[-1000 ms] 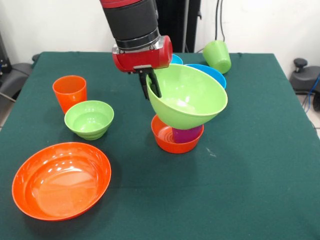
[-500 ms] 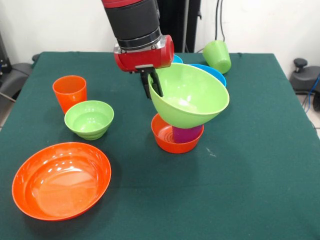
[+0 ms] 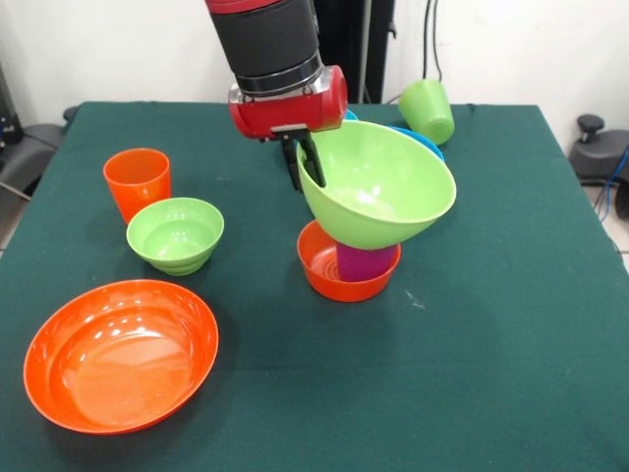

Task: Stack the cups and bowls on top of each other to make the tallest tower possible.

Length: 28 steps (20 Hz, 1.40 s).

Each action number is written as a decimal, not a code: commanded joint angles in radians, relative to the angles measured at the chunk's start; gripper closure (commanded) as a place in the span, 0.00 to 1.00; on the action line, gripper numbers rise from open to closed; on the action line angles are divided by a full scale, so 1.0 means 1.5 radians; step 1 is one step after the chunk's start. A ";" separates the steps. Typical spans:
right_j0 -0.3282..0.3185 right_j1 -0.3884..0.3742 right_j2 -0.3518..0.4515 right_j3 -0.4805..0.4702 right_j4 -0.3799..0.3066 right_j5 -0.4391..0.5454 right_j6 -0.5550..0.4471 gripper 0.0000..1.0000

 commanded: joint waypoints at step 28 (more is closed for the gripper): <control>0.000 0.013 0.027 -0.033 -0.028 0.107 -0.180 1.00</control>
